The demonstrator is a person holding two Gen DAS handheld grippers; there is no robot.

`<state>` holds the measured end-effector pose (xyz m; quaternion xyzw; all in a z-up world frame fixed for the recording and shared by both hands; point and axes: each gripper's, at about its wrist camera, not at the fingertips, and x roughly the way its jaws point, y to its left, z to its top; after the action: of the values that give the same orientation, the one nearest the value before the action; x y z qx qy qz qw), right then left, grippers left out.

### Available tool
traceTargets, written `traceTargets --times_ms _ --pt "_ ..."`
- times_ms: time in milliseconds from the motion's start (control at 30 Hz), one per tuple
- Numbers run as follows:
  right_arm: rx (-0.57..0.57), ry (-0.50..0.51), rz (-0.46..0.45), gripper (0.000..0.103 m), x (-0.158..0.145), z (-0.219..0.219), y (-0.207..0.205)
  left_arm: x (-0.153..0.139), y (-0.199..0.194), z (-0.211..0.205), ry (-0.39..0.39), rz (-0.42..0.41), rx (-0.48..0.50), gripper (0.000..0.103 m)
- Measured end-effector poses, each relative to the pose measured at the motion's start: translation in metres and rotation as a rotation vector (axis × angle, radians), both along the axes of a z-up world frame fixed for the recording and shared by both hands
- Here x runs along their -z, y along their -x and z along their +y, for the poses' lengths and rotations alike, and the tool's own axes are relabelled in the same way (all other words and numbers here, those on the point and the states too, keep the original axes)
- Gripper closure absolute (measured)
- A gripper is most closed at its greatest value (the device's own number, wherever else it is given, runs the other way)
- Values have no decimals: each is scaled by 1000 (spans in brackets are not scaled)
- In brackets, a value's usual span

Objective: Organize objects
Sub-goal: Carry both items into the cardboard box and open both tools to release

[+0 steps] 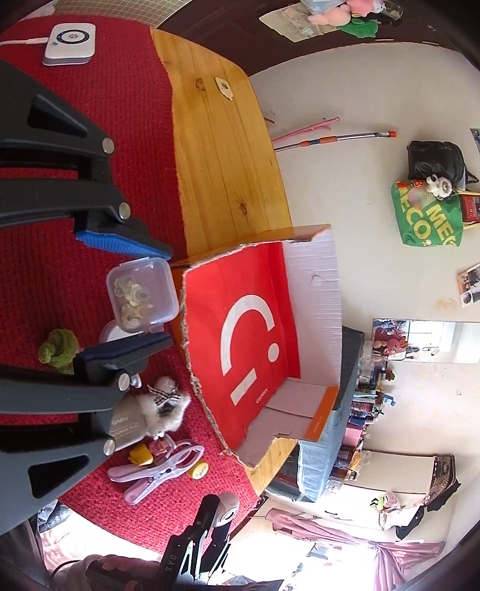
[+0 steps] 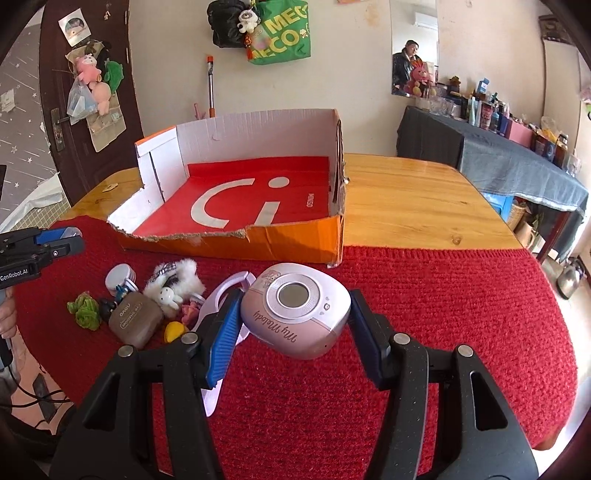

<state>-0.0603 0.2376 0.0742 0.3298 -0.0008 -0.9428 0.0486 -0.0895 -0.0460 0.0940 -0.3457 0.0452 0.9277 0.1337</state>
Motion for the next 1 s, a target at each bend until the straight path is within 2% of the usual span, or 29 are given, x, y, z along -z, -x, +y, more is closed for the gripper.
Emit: traceTargets --times_ms 100,233,367,533,733,1000 --pt "-24 -11 24 48 -14 -2 11 -11 12 4 -8 11 17 61" --pt "-68 -21 17 48 -26 -3 35 -15 38 14 -16 -46 75 61" --pt "-110 -44 -20 48 -29 -5 63 -12 63 25 16 -97 111 61" --pt "-159 -66 -94 48 -23 -7 100 4 95 34 64 -171 133 61" --pt "-237 -77 -226 48 -5 -14 138 22 119 41 100 -264 173 61" --pt "-307 -73 -352 48 6 -15 158 40 135 47 164 -341 207 61"
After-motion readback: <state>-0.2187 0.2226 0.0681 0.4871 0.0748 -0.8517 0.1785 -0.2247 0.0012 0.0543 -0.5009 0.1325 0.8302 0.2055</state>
